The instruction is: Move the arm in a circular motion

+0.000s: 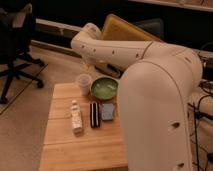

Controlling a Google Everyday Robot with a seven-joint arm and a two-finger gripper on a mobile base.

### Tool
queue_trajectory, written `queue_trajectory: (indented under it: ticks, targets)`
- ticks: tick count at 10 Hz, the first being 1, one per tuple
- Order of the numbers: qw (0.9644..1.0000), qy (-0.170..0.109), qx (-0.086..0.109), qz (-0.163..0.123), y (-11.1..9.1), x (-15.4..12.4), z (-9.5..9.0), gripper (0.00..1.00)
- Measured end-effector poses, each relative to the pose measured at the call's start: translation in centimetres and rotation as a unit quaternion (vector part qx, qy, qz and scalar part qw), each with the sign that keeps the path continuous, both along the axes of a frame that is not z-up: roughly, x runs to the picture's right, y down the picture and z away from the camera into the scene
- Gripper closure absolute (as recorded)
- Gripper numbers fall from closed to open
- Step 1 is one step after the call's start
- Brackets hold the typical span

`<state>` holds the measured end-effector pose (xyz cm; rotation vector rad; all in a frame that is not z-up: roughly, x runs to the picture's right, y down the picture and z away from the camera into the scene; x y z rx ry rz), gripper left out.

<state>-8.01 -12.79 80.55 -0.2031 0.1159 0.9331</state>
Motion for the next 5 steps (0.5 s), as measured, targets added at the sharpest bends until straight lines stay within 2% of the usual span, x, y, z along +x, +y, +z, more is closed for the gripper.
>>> queue_trajectory:
  ticks: [1, 3, 5]
  targets:
    - [0.9997, -0.018, -0.006, -0.013, 0.6, -2.0, 0.0, 0.35]
    - [0.9962, -0.07, -0.032, -0.041, 4.0, -7.0, -1.1, 0.35]
    - [0.9923, -0.101, -0.053, -0.048, 6.9, -9.4, -2.8, 0.35]
